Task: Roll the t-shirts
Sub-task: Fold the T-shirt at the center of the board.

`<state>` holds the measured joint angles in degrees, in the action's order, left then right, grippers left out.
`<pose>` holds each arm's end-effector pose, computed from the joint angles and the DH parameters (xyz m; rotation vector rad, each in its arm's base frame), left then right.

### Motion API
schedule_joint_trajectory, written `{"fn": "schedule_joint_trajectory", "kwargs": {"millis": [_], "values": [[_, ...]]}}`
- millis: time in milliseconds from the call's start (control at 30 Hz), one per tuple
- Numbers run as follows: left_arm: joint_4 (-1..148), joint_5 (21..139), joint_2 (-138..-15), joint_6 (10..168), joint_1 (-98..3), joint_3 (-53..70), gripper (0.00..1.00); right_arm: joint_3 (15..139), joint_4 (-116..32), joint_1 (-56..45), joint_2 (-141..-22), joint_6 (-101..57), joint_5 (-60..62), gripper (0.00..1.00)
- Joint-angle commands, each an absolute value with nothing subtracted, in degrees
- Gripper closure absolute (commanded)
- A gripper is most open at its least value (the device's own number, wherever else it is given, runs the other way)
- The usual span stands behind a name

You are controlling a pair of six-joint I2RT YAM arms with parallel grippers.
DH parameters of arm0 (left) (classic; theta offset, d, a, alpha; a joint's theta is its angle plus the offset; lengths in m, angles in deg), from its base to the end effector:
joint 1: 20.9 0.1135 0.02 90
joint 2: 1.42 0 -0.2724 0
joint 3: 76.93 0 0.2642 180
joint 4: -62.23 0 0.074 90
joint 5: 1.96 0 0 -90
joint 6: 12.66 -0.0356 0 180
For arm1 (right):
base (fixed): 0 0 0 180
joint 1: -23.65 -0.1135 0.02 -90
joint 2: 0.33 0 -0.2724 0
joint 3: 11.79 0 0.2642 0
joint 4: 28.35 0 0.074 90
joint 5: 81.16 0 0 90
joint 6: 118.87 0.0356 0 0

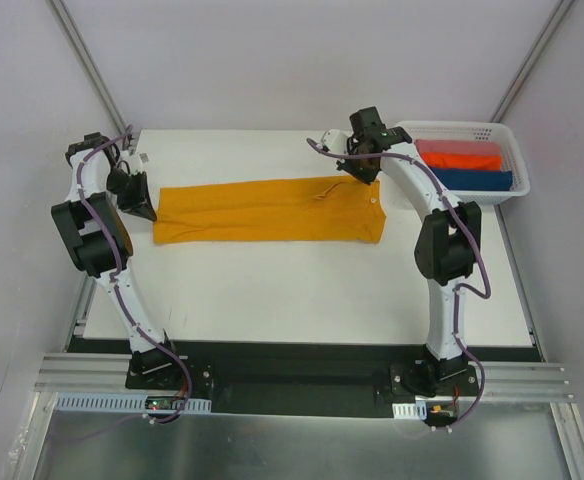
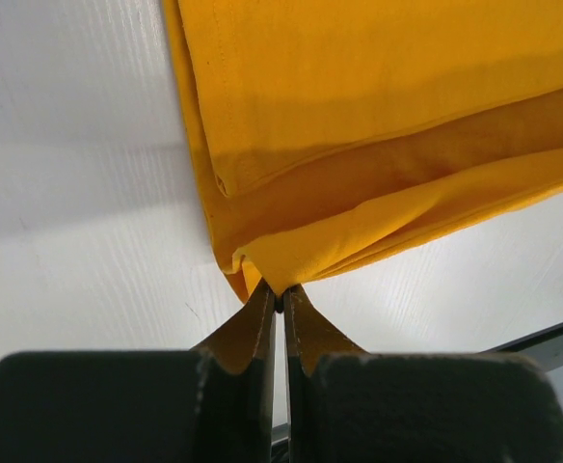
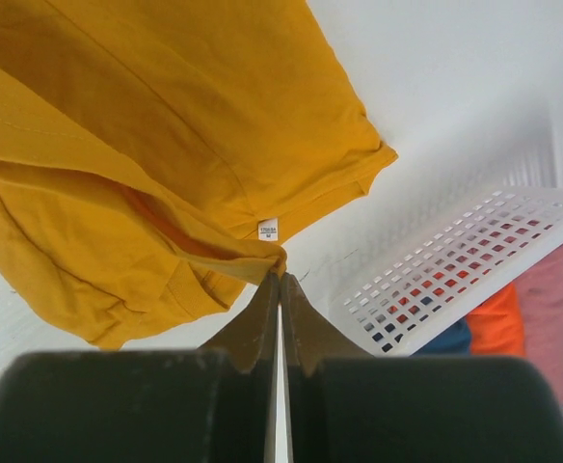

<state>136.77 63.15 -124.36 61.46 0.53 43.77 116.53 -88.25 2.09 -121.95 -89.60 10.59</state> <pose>0.4303 0.1528 0.2283 -0.0629 2.7488 -0.4728 0.4569 0.1794 0.2885 -1.6536 1.9121 -0.3183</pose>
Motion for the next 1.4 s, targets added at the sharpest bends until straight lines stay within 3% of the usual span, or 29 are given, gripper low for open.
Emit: {"fn": "schedule_joint_trajectory", "kwargs": {"millis": [0,467,700,733,800,833,900,1133,1367], "values": [[138.12,64.57,-123.41,62.04,0.72,45.27,1.00,120.08,-87.54,2.47,-122.94,-90.31,12.44,0.99],[136.98,67.47,-127.27,62.83,0.72,49.22,1.00,121.66,-84.47,2.38,-127.15,-90.40,14.72,0.99],[136.27,70.36,-130.00,63.71,-0.42,51.86,0.78,122.88,-75.95,1.59,-131.28,-87.77,20.77,0.99],[136.27,70.81,-130.09,63.89,-0.68,52.30,0.77,124.02,-75.24,1.33,-132.77,-87.24,23.83,0.96],[135.49,72.30,-128.96,64.15,-1.47,53.36,0.75,127.62,-73.39,0.62,-133.57,-84.69,29.46,0.80],[135.13,72.48,-127.99,64.24,-1.74,53.44,0.74,128.24,-73.73,0.71,-132.70,-83.64,29.84,0.52],[134.60,72.40,-125.18,64.50,-2.35,53.27,0.72,125.89,-74.18,0.62,-130.33,-81.96,29.06,0.29],[134.34,65.90,-119.55,63.19,-4.46,46.17,0.73,111.30,-83.99,0.71,-119.34,-79.59,18.78,0.23],[133.02,64.31,-123.58,63.54,-7.10,44.65,0.82,103.73,-91.84,2.11,-116.96,-78.18,11.48,0.29]]}}
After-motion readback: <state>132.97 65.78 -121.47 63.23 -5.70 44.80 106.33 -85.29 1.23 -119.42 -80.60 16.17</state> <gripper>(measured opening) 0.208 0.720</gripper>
